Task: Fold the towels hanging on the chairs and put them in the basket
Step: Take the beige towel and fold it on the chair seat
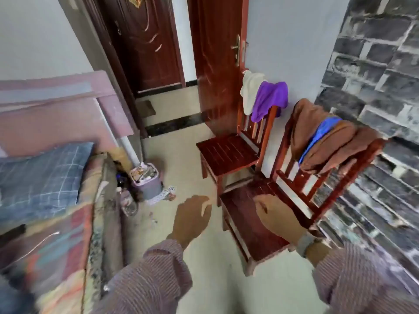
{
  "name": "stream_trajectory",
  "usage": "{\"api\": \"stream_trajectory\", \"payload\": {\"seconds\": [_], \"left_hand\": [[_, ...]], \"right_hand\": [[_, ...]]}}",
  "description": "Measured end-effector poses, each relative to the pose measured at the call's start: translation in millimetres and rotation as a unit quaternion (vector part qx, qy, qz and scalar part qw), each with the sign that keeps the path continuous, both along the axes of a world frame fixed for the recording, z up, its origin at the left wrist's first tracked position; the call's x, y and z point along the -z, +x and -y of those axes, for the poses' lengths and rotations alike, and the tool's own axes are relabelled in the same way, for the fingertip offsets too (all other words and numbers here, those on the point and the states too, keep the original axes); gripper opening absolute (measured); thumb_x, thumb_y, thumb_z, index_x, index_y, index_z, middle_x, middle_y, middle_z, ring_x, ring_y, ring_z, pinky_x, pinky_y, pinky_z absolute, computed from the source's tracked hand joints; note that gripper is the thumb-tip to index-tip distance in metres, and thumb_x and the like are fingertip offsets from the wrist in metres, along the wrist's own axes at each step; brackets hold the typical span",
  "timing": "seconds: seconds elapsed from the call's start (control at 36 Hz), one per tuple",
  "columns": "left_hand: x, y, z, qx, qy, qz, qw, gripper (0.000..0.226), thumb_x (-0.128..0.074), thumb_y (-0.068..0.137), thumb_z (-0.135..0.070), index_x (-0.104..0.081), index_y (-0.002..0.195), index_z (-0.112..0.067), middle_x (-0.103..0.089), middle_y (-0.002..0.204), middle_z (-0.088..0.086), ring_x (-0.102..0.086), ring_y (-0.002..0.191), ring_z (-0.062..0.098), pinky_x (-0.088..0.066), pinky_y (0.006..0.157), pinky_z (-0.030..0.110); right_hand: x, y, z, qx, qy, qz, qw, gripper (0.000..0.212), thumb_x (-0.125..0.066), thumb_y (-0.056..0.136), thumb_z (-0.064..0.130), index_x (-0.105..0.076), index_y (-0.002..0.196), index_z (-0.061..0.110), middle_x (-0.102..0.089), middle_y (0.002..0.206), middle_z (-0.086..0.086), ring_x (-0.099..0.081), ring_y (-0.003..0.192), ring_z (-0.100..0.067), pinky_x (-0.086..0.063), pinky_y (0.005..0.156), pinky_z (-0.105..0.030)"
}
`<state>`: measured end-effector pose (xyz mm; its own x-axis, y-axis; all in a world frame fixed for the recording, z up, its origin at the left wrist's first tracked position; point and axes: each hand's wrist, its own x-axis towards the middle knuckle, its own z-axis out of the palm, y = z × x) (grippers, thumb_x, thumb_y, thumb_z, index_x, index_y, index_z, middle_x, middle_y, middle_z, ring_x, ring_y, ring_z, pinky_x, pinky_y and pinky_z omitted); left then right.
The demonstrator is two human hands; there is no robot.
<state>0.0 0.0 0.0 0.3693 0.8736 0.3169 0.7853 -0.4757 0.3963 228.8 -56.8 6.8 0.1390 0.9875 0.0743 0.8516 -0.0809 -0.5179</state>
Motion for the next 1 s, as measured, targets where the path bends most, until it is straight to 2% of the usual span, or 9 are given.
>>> {"api": "stream_trajectory", "payload": {"seconds": [0.06,0.17,0.28,0.36,0.47,0.53,0.58,0.69,1.0], "left_hand": [[12,-5,-19,-0.020,-0.009,-0.004,1.000,0.037,-0.042,0.079,-0.038,-0.069,0.093,-0.017,-0.071,0.088,-0.001,-0.069,0.074,0.019,-0.054,0.065,0.030],[25,-12,-57,-0.063,-0.157,-0.040,0.985,0.063,-0.023,0.078,-0.053,-0.057,0.119,-0.020,-0.059,0.120,-0.001,-0.056,0.109,0.021,-0.040,0.091,0.034],[42,-29,-118,-0.077,-0.171,-0.030,0.982,0.074,-0.016,0.073,-0.059,-0.056,0.121,-0.019,-0.058,0.122,0.003,-0.055,0.110,0.023,-0.042,0.093,0.037],[54,-41,-173,-0.086,-0.184,-0.019,0.979,0.075,-0.018,0.072,-0.059,-0.057,0.121,-0.018,-0.059,0.121,0.004,-0.055,0.111,0.024,-0.042,0.094,0.039],[61,-59,-261,-0.065,-0.204,-0.018,0.977,0.079,-0.015,0.070,-0.061,-0.058,0.120,-0.017,-0.060,0.121,0.003,-0.055,0.111,0.021,-0.042,0.096,0.037],[60,-69,-306,-0.050,-0.208,-0.018,0.977,0.076,-0.018,0.072,-0.059,-0.059,0.118,-0.016,-0.062,0.117,0.004,-0.058,0.107,0.022,-0.043,0.094,0.037],[54,-78,-349,-0.043,-0.208,-0.025,0.977,0.070,-0.022,0.075,-0.057,-0.060,0.117,-0.016,-0.062,0.116,0.004,-0.059,0.104,0.023,-0.044,0.092,0.039],[48,-92,-436,-0.032,-0.204,-0.039,0.978,0.068,-0.024,0.076,-0.055,-0.061,0.115,-0.014,-0.063,0.114,0.007,-0.060,0.103,0.027,-0.046,0.091,0.040],[60,-28,-612,0.075,-0.294,-0.103,0.947,0.032,-0.040,0.094,-0.031,-0.053,0.121,-0.019,-0.054,0.125,0.002,-0.050,0.114,0.021,-0.039,0.097,0.037]], "right_hand": [[10,-1,-25,0.007,-0.032,-0.025,0.999,0.038,-0.040,0.088,0.030,-0.064,0.110,0.012,-0.066,0.108,-0.009,-0.060,0.104,-0.028,-0.047,0.094,-0.038],[17,-10,-77,-0.033,-0.136,-0.033,0.990,0.032,-0.042,0.093,0.021,-0.056,0.120,0.011,-0.059,0.121,-0.004,-0.053,0.116,-0.020,-0.037,0.102,-0.029],[28,-22,-148,-0.036,-0.181,-0.014,0.983,0.042,-0.032,0.089,0.033,-0.058,0.114,0.012,-0.061,0.116,-0.006,-0.055,0.111,-0.023,-0.042,0.099,-0.037],[35,-36,-207,-0.037,-0.208,-0.011,0.977,0.031,-0.037,0.092,0.023,-0.059,0.108,0.008,-0.062,0.105,-0.012,-0.058,0.100,-0.030,-0.047,0.088,-0.042],[48,-56,-290,-0.015,-0.183,-0.007,0.983,0.026,-0.038,0.094,0.017,-0.061,0.101,0.007,-0.065,0.094,-0.007,-0.062,0.085,-0.021,-0.049,0.079,-0.028],[42,-67,-328,-0.005,-0.190,-0.016,0.982,0.025,-0.038,0.094,0.013,-0.063,0.095,0.009,-0.063,0.082,0.005,-0.057,0.071,-0.004,-0.040,0.067,-0.010],[35,-79,-366,-0.001,-0.208,-0.020,0.978,0.028,-0.036,0.095,0.013,-0.062,0.103,0.008,-0.064,0.090,0.002,-0.056,0.078,-0.007,-0.036,0.066,-0.009],[30,-93,-432,0.019,-0.227,-0.008,0.974,0.032,-0.032,0.095,0.019,-0.057,0.114,0.015,-0.058,0.119,-0.001,-0.054,0.111,-0.019,-0.040,0.087,-0.027],[46,-59,-566,0.112,-0.210,-0.034,0.971,0.031,-0.039,0.095,0.017,-0.058,0.120,0.014,-0.059,0.122,-0.004,-0.057,0.109,-0.021,-0.045,0.093,-0.028]]}}
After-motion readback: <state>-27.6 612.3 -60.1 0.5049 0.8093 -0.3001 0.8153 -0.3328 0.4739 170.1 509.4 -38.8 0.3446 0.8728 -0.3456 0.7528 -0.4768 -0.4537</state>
